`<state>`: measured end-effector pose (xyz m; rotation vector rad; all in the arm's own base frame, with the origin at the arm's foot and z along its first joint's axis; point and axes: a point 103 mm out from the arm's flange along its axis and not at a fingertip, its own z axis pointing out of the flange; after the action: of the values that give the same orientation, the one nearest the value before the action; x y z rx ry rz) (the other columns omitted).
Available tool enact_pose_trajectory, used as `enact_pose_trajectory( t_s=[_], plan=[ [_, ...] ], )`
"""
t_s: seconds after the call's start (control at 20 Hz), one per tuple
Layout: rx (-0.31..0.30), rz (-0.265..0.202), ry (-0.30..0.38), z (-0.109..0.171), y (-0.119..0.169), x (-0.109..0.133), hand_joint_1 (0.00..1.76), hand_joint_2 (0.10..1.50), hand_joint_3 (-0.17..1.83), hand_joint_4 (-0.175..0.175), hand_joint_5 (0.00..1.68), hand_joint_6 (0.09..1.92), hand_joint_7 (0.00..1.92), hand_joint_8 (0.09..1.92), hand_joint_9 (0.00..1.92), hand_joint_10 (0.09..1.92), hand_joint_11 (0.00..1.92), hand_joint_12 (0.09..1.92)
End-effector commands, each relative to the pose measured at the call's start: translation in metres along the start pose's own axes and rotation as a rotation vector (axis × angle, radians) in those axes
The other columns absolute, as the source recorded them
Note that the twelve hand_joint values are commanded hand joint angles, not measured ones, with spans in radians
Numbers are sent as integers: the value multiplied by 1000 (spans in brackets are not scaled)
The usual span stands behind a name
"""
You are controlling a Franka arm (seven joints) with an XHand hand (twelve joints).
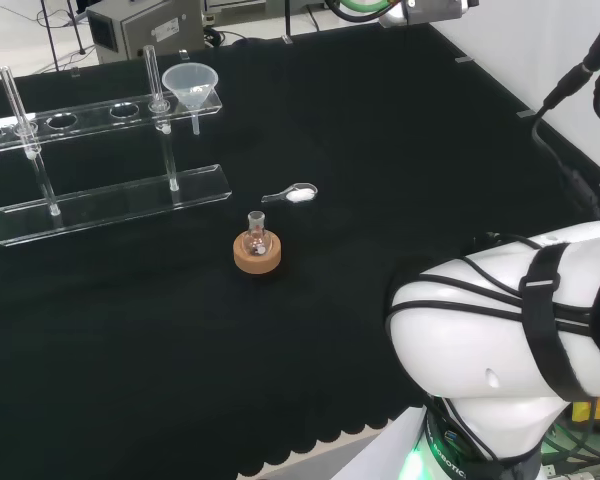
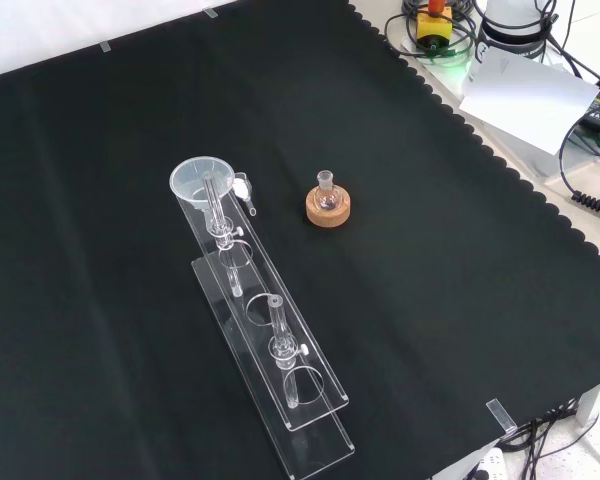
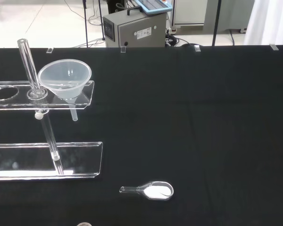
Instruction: Pick up the funnel from the transparent funnel stand.
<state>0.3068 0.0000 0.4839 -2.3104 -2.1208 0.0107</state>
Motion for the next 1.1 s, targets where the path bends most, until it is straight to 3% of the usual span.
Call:
enact_pose_trajectory(
  t_s=[0.05,0.2,0.55,1.1],
  plan=[
    [-7,1,-6,1,1,0,81,1084,466,5,247,87,8,538,187,670,54,1372],
    [-4,6,-1,2,4,-1,9,1164,432,15,238,87,8,505,192,632,56,1353],
    [11,25,-8,12,15,-2,0,1178,422,16,239,87,9,501,194,625,58,1351],
    [59,63,2,45,60,-9,0,1183,413,15,243,87,10,501,200,623,58,1351]
  ],
)
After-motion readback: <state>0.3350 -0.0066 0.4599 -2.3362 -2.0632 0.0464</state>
